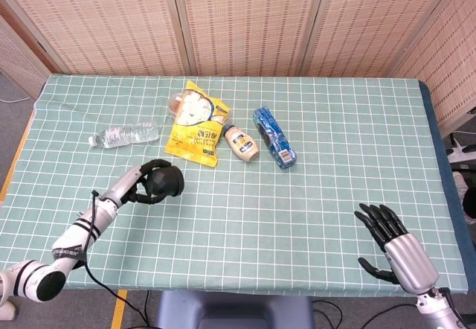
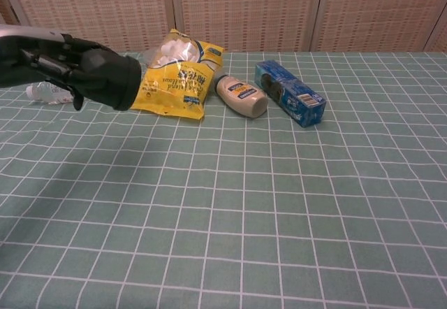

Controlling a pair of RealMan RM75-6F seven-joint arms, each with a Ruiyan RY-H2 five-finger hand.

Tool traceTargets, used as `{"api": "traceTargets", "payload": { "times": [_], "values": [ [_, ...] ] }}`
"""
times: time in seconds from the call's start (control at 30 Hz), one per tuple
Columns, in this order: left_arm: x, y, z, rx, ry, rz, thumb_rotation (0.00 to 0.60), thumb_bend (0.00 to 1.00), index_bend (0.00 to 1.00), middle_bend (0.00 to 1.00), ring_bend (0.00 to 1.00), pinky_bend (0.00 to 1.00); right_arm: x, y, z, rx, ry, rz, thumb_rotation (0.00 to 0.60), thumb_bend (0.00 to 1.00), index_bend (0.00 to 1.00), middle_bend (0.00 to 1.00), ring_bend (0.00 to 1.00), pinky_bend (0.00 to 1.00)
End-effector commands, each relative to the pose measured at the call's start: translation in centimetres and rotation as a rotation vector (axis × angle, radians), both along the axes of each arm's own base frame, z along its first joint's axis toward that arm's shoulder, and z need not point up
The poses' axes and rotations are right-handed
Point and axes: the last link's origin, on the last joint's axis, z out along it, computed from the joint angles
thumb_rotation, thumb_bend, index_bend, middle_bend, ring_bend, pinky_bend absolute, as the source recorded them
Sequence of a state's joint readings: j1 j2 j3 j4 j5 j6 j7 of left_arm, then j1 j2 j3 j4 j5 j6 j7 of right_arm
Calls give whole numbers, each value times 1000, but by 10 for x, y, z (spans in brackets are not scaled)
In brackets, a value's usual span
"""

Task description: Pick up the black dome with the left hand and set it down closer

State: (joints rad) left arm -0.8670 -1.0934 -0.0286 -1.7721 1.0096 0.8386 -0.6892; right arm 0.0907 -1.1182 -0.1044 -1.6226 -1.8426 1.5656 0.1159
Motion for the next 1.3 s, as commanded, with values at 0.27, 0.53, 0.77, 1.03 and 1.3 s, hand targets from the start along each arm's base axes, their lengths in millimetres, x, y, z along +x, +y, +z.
{"api": "traceTargets", "payload": {
  "times": [0.27, 0.53, 0.77, 1.03, 1.3],
  "values": [
    [-13, 2, 47, 44, -655, 78, 600, 349, 681, 672, 507, 542, 1, 2, -2, 6, 3, 2, 600, 187, 0, 0, 0, 0],
    [-43, 3, 24, -76, -176, 17, 600, 325, 684, 680, 512, 555, 1, 2, -1, 7, -1, 2, 600, 186, 0, 0, 0, 0],
    [-61, 4, 14, -152, 341, -196, 600, 317, 684, 681, 513, 552, 0, 1, -1, 2, 5, 1, 600, 186, 0, 0, 0, 0],
    [-80, 11, 8, -94, 869, -426, 600, 324, 687, 685, 520, 569, 0, 1, 0, 0, 9, 0, 600, 187, 0, 0, 0, 0],
    [-86, 9, 3, 105, 1357, -427, 600, 320, 694, 696, 536, 592, 0, 2, 3, -3, 14, 3, 600, 186, 0, 0, 0, 0]
  ]
}}
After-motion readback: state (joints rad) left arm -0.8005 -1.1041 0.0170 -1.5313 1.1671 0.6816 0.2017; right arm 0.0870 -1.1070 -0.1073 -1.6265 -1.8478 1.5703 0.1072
